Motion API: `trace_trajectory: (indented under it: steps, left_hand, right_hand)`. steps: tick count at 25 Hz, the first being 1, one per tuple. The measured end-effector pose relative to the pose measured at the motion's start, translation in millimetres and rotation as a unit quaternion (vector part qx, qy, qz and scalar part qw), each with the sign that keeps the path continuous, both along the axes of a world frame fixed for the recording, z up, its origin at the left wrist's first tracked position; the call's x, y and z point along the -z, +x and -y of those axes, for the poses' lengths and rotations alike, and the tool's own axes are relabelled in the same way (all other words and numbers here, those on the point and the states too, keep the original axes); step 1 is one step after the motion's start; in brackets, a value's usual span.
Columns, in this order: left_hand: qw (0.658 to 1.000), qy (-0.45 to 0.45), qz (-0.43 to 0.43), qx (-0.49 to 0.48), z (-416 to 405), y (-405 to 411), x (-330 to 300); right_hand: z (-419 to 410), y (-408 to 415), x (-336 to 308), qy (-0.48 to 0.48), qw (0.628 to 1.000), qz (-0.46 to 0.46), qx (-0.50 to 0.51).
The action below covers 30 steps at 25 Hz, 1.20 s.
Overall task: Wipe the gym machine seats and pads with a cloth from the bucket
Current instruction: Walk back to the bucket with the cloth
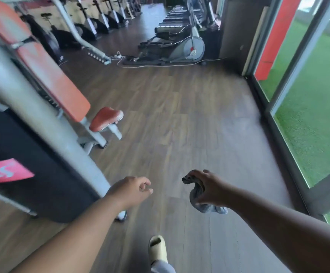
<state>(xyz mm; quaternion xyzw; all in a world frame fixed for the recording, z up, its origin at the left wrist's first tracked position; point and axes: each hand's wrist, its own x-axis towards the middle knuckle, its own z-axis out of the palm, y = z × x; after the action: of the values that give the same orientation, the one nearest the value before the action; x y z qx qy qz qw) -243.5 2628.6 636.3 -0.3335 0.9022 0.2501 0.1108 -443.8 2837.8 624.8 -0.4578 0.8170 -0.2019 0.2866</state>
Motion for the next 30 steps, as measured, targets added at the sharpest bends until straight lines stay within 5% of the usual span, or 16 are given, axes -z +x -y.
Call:
trace_trajectory:
  steps: [10, 15, 30]
  left_hand:
    - [0.980, -0.071, 0.016, 0.185, 174, -305, -38]
    - [0.975, -0.085, 0.007, 0.206, 224, -438, -36]
    - [0.996, -0.084, 0.007, 0.028, 502, -705, -31]
  right_hand:
    - [139, -218, -21, -0.011, 0.986, -0.060, 0.158]
    - [196, -346, -11, 0.002, 0.985, -0.080, 0.150]
    - [536, -704, -13, -0.032, 0.997, -0.077, -0.008]
